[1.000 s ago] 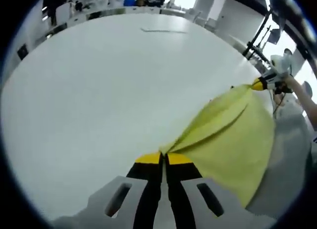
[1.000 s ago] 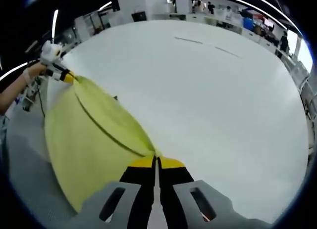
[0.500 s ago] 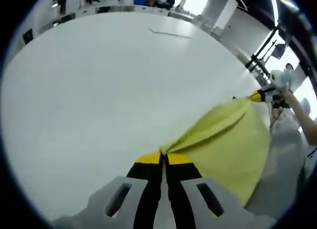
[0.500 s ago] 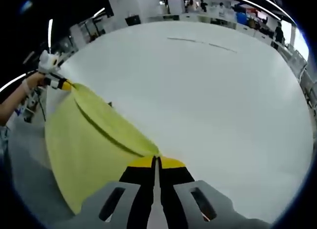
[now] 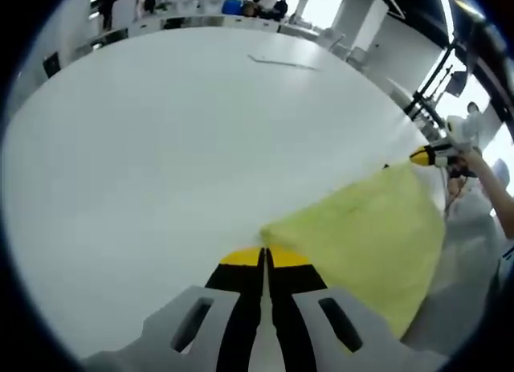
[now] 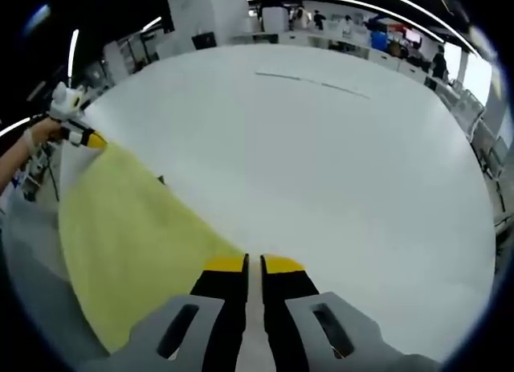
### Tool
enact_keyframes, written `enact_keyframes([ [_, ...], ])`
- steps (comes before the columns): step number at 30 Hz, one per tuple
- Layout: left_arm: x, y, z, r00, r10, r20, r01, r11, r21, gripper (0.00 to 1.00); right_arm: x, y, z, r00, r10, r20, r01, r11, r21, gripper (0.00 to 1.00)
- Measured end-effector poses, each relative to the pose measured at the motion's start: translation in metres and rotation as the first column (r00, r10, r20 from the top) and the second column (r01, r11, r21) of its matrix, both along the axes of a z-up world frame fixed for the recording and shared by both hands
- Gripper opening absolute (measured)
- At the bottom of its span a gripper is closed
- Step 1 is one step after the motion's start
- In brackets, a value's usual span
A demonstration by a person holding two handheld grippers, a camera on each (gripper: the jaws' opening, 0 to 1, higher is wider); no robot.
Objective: Fold the garment on the visible template until the final outline fits inside the template.
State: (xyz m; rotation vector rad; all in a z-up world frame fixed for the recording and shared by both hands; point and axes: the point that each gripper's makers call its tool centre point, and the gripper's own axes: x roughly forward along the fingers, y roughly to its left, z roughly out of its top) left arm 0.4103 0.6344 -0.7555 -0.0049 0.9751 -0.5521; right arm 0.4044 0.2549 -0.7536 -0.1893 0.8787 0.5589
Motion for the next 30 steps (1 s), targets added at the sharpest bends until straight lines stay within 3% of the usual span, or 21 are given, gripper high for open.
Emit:
enact_keyframes([
  [9,0.0,-0.002,0.011,0.999,-0.023,0.038,0.022,0.999,0.03,0.0,-0.005,0.005,0.002,1.0,0.019,0.005,-0.019,1.0,-0.011,0.11],
  [18,-0.008,-0.005,0.022,0.996,-0.058,0.064,0.054,0.997,0.059,0.12,-0.009,0.013,0.012,0.998,0.054,0.031,-0.053,0.998,-0.02,0.18],
  [21,-0.009,-0.011,0.034,0.994,-0.053,0.094,0.05,0.998,0.032,0.18,-0.011,0.016,0.015,0.998,0.059,0.037,-0.058,0.998,-0.02,0.23],
  [26,-0.014,-0.017,0.044,0.991,-0.095,0.097,0.09,0.995,0.049,0.23,-0.018,0.025,0.021,0.994,0.096,0.042,-0.095,0.995,-0.023,0.27],
  [30,-0.014,-0.015,0.053,0.987,-0.107,0.123,0.096,0.991,0.093,0.37,-0.024,0.032,0.028,0.989,0.138,0.05,-0.136,0.99,-0.039,0.32],
])
